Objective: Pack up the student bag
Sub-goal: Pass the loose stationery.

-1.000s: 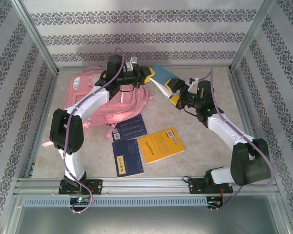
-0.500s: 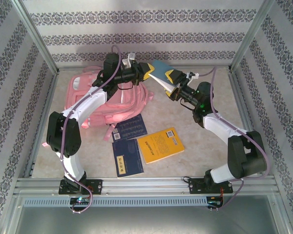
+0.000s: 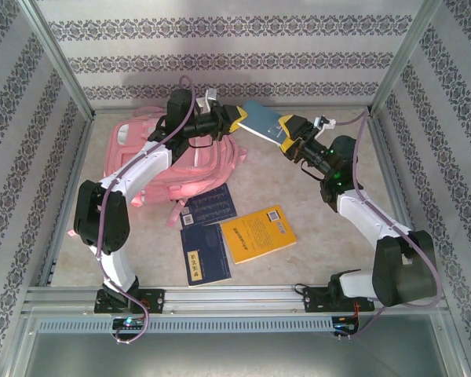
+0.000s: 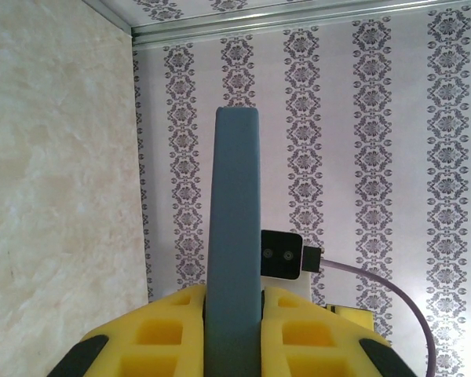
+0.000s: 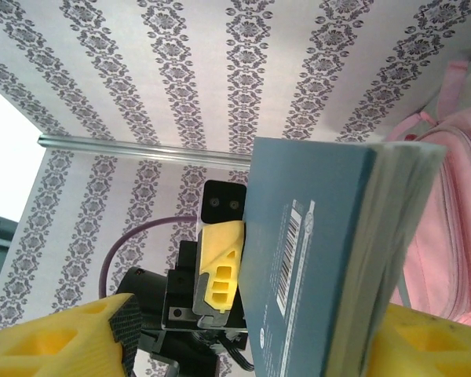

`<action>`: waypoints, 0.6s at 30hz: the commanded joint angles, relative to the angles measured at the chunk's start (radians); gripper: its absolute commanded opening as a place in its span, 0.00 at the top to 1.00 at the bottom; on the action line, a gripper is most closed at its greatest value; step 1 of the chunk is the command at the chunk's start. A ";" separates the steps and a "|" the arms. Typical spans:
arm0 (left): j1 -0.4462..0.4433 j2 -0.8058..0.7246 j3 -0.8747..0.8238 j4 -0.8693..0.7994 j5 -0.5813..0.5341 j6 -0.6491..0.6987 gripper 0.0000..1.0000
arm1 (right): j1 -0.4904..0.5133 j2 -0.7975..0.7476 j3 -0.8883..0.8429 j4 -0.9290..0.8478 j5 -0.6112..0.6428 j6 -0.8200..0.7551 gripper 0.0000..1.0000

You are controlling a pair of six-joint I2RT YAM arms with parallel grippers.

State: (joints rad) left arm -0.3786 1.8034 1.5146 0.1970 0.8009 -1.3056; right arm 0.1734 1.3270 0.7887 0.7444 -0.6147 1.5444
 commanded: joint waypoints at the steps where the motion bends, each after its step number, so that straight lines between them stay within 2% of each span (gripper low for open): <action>1: -0.003 -0.055 -0.014 0.013 0.016 0.039 1.00 | -0.008 -0.023 0.023 -0.016 -0.001 -0.062 0.36; 7: -0.010 -0.061 -0.030 0.012 0.021 0.042 1.00 | -0.001 0.002 0.043 -0.043 0.000 -0.072 0.55; 16: -0.021 -0.062 -0.035 -0.017 0.017 0.063 1.00 | -0.007 -0.016 0.071 -0.143 0.005 -0.126 0.91; 17: -0.021 -0.062 -0.027 -0.046 0.016 0.083 0.98 | -0.014 -0.028 0.068 -0.171 0.010 -0.141 0.93; 18: -0.019 -0.064 -0.015 -0.089 0.012 0.116 0.90 | -0.026 -0.046 0.062 -0.208 0.019 -0.161 0.95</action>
State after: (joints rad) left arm -0.3794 1.7794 1.4822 0.1844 0.7887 -1.2747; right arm 0.1684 1.3281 0.8223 0.5835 -0.6186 1.4612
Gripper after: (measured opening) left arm 0.162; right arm 0.141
